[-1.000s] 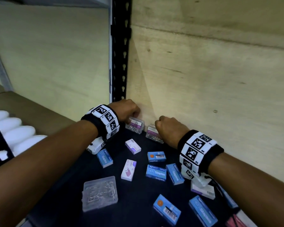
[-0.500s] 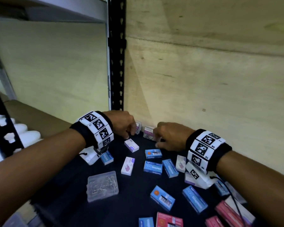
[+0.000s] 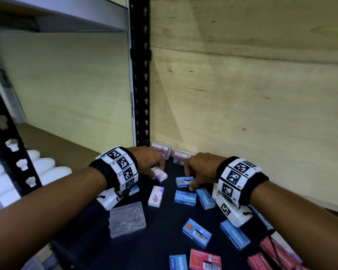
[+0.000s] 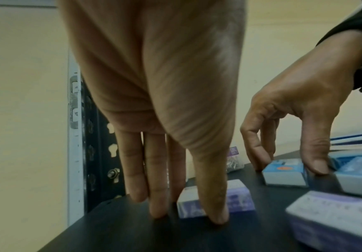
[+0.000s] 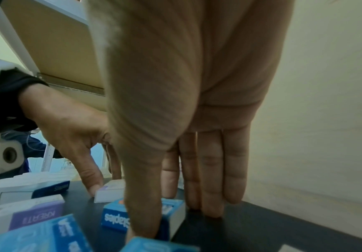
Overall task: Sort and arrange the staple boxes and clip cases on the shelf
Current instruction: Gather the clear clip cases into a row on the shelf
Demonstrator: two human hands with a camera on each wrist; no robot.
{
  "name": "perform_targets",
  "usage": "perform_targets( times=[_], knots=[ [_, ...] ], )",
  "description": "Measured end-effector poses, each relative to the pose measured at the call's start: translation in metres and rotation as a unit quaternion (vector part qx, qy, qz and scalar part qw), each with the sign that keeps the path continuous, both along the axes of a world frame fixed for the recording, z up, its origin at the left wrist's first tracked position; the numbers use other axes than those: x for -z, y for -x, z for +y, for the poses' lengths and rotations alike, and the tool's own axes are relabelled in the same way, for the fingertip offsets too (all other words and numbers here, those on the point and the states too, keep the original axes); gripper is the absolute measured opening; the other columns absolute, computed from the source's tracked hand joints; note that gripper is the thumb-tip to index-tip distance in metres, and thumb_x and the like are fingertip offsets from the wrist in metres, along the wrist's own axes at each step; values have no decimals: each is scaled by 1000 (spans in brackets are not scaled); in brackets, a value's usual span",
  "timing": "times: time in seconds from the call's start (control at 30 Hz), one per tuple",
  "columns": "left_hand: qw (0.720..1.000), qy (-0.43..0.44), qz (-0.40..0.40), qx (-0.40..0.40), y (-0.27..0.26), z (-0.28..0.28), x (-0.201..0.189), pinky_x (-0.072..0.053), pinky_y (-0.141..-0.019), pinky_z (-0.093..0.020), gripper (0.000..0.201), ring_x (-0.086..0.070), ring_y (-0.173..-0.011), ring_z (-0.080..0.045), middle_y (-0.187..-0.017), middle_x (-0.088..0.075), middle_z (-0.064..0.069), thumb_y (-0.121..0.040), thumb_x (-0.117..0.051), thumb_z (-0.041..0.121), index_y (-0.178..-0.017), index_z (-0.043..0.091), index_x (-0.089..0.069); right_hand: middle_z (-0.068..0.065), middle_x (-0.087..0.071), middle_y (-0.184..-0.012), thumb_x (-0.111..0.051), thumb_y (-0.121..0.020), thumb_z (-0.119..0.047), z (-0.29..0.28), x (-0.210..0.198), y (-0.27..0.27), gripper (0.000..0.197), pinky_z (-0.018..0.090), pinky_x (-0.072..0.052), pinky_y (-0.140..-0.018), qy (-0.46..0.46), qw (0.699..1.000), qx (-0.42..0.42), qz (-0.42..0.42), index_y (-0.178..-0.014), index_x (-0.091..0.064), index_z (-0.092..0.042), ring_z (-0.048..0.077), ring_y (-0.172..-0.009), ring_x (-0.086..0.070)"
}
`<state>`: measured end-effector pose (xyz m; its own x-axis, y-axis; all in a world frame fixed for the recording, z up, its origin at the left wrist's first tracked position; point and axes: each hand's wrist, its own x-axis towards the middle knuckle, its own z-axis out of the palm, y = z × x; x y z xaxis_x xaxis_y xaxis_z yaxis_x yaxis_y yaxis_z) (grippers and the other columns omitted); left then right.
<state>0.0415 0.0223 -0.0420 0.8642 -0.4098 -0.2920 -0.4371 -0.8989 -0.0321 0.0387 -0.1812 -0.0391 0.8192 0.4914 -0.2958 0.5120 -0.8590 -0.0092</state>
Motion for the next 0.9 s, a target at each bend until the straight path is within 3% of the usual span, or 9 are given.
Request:
perform_targets(
  times=[0.17, 0.37, 0.6, 0.73, 0.9],
  knots=[
    [999, -1, 35, -14, -3, -2, -7, -41, -80, -21, 34, -55, -94, -9, -115, -66, 5, -88, -69, 28, -122, 25, -65, -3, -66, -108, -77, -83, -36, -2, -2, -4, 33, 31, -50, -85, -12, 1000, -3, 15, -109, -66, -21, 18, -100, -62],
    [998, -1, 56, -30, -7, -2, -10, -45, -82, -22, 33, -57, -94, -9, -110, -65, 6, -88, -70, 28, -120, 23, -65, -7, -70, -113, -61, -96, -36, -11, -4, -8, 26, 28, -48, -88, -31, 999, -30, 29, -117, -70, -23, 12, -101, -63],
    [997, 15, 62, -50, -11, 0, -10, -39, -60, -20, 34, -51, -72, -5, -84, -56, 12, -79, -79, 28, -106, 21, -59, 0, -68, -115, -48, -102, -36, -10, -1, -11, 31, 33, -48, -90, 7, 999, -37, 13, -120, -67, -19, 18, -101, -61],
    [997, -11, 48, -52, -9, 0, -8, -44, -68, -26, 34, -55, -88, -15, -95, -59, 6, -74, -82, 34, -95, 23, -57, 2, -68, -113, -47, -102, -36, -11, 1, -12, 31, 35, -49, -92, 12, 999, -31, 4, -119, -66, -18, 20, -101, -62],
    [998, -22, 45, -43, -6, -3, -8, -43, -67, -24, 32, -55, -94, -14, -106, -61, 3, -76, -81, 34, -96, 24, -58, 3, -67, -115, -45, -103, -35, -12, 3, -12, 31, 33, -46, -89, 11, 999, -31, 1, -121, -64, -18, 20, -102, -60]
  ],
)
